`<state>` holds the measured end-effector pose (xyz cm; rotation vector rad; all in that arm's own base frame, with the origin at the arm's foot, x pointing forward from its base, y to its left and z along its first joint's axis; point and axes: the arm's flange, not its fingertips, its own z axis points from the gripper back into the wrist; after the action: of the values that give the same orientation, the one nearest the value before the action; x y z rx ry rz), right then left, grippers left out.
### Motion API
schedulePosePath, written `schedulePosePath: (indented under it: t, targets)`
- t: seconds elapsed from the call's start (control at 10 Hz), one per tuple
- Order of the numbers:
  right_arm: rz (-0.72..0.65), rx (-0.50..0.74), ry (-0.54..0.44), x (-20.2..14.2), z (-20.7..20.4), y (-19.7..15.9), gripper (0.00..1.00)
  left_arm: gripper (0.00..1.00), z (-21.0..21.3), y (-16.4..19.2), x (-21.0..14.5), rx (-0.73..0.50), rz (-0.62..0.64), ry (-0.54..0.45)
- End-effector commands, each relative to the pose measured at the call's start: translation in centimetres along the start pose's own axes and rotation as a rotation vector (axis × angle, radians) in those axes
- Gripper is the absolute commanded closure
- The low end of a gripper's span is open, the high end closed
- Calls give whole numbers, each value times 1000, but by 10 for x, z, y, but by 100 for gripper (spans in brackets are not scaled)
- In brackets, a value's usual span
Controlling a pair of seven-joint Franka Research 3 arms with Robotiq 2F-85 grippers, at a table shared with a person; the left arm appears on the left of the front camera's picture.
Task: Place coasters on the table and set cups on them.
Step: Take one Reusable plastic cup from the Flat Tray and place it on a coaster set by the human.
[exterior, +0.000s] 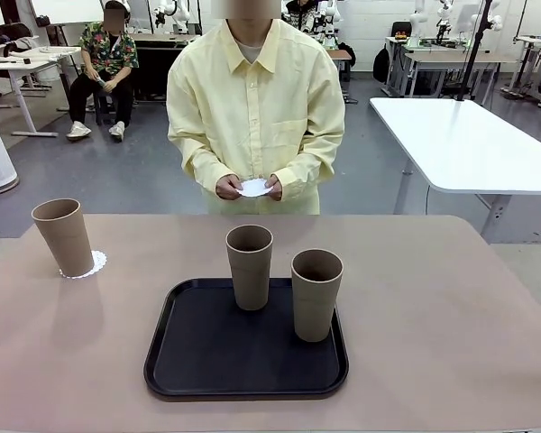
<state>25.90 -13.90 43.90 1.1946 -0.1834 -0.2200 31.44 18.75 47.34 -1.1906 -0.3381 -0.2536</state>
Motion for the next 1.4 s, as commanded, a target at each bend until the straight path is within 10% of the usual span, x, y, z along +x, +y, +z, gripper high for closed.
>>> schedulePosePath:
  t: [0.0,1.3]
  targets:
    - [-2,11,0,0,1,0,0,0,34,38,16,-47,73,-7]
    - [-2,11,0,0,1,0,0,0,84,73,8,-98,170,-28]
